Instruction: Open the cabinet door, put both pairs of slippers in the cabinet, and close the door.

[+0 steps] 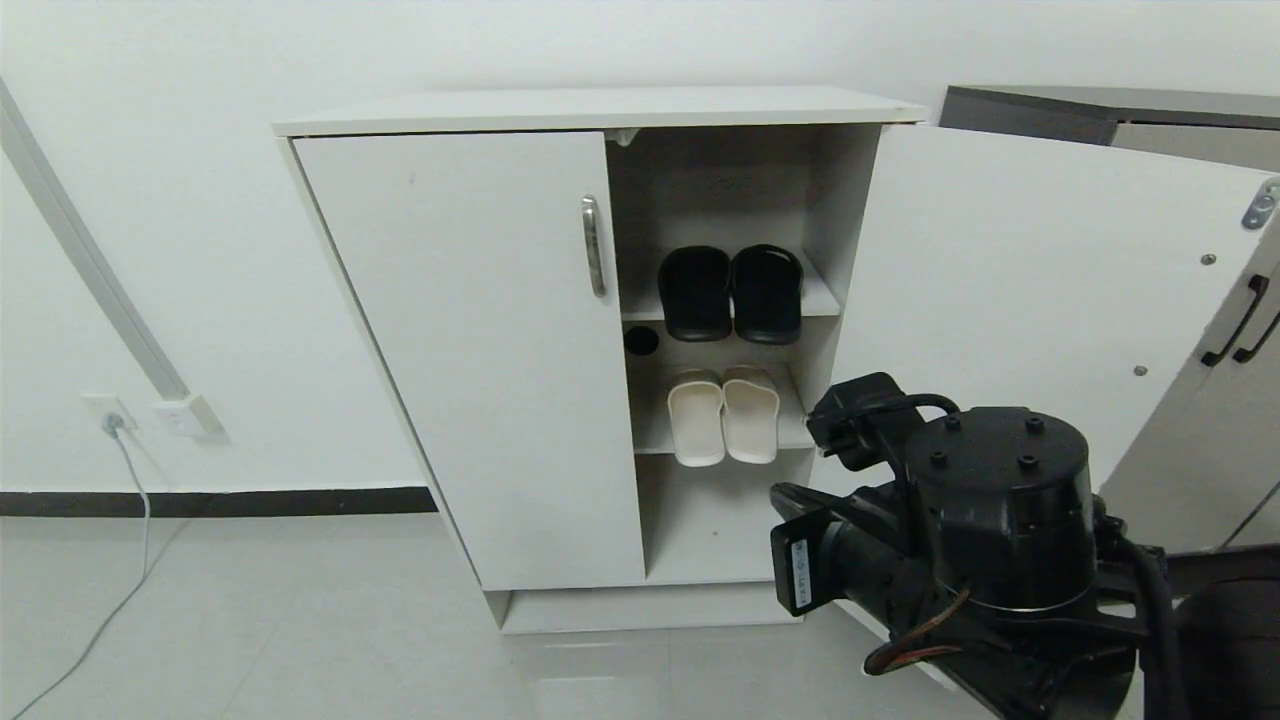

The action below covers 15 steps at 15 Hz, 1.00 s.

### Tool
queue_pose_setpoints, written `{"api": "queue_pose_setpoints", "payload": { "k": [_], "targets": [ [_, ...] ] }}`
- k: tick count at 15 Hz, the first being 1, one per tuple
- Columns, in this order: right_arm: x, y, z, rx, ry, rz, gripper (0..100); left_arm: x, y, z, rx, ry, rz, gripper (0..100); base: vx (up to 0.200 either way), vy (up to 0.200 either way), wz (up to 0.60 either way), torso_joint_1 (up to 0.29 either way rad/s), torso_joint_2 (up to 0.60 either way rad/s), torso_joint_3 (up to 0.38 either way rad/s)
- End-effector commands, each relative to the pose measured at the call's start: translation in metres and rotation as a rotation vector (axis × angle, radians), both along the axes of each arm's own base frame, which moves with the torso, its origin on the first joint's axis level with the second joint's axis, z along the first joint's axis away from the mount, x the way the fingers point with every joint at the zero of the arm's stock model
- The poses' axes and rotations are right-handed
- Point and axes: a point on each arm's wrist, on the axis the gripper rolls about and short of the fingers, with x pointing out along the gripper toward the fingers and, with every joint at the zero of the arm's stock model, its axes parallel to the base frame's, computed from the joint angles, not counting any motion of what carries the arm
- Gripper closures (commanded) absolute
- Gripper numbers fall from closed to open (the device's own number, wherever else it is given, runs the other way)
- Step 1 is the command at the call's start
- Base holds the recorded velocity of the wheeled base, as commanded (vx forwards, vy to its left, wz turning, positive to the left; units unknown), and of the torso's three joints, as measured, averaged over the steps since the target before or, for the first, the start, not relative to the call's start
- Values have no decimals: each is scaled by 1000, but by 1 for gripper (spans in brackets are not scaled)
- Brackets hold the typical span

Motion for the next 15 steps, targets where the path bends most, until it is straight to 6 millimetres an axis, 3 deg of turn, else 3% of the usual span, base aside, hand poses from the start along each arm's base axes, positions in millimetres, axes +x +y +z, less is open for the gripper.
{"api": "queue_pose_setpoints", "payload": {
  "k": [1,15],
  "targets": [
    [2,-1,-3,-8,5,-7,100,0,0,0,-2,2,-1,100,0,0,0,0,0,0],
    [3,-2,-5,-15,8,-11,100,0,0,0,-5,2,2,100,0,0,0,0,-13,-14]
  ]
}}
